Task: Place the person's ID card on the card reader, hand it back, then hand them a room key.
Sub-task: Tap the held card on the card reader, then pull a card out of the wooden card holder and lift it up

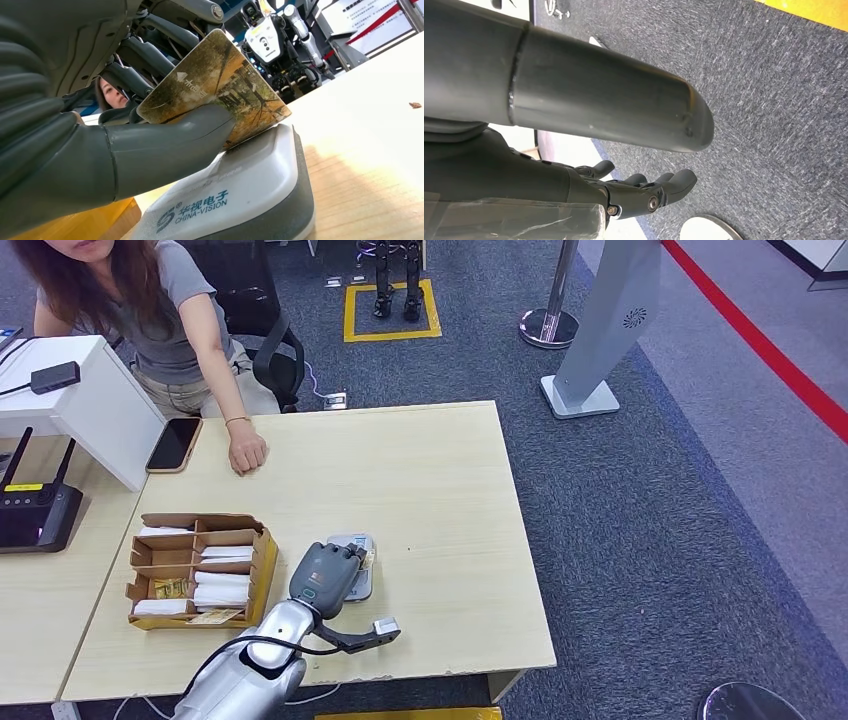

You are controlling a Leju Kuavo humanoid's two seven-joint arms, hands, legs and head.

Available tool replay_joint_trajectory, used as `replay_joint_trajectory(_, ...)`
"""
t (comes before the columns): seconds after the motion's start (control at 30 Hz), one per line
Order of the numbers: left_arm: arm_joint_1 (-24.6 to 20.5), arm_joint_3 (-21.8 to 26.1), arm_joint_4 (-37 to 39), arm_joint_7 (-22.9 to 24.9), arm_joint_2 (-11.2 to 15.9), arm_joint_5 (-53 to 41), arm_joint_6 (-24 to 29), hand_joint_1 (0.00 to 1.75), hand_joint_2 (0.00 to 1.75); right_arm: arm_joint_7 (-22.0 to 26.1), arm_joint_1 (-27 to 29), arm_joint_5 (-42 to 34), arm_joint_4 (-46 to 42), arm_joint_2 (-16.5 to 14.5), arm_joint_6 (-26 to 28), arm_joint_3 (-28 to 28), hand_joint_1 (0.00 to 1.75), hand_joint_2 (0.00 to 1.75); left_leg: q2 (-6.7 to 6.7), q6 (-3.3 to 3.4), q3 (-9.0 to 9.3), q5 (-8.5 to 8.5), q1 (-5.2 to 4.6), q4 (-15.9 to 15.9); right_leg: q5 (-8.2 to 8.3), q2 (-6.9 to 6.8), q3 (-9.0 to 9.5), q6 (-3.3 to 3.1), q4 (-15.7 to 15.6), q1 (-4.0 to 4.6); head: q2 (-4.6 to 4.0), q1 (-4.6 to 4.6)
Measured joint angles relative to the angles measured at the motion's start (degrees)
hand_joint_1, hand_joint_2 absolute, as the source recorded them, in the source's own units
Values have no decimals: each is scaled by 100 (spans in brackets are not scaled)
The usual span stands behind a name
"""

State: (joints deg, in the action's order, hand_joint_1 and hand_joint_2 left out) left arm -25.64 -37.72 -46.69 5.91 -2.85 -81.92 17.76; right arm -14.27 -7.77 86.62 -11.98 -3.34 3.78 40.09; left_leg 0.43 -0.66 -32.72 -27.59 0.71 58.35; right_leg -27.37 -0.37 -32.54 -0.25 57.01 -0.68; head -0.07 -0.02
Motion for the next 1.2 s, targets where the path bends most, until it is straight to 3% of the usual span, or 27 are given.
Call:
replay_joint_trajectory(0.1,-16,0,20,136,-2,-55,151,175,175,-2,1,-4,0,0,3,-1,0,0,0,0,0,0,0,0,0,0,0,0,0,0,0,0)
replay_joint_trajectory(0.23,-21,-1,-53,608,68,-409,779,175,175,-4,8,-62,0,0,36,-2,0,0,0,0,0,0,0,0,0,0,0,0,1,0,0,0)
replay_joint_trajectory(0.4,-53,96,-589,783,404,-620,1091,175,175,3,20,-72,0,0,59,-2,0,0,1,-1,0,1,1,0,0,1,0,0,3,1,0,0)
replay_joint_trajectory(0.73,-47,1224,-1707,587,1069,-631,1706,175,175,14,56,-75,1,0,59,-3,0,0,1,-1,-1,1,2,-1,0,2,-1,-1,4,1,-1,1)
replay_joint_trajectory(0.97,16,1708,-2059,540,1308,-587,1778,175,175,15,80,-80,1,0,59,-4,0,0,-1,-1,-2,1,1,-1,0,0,0,-1,4,1,0,1)
replay_joint_trajectory(1.07,47,1906,-2146,199,1376,324,1778,175,175,26,89,-109,1,0,66,-4,0,0,4,-1,-3,1,1,-1,0,3,-1,0,4,1,0,2)
replay_joint_trajectory(1.2,46,2483,-2216,-772,1481,2951,1576,175,175,84,136,-178,2,0,94,-4,0,0,6,-2,1,1,3,-1,-1,7,-4,-1,4,3,0,0)
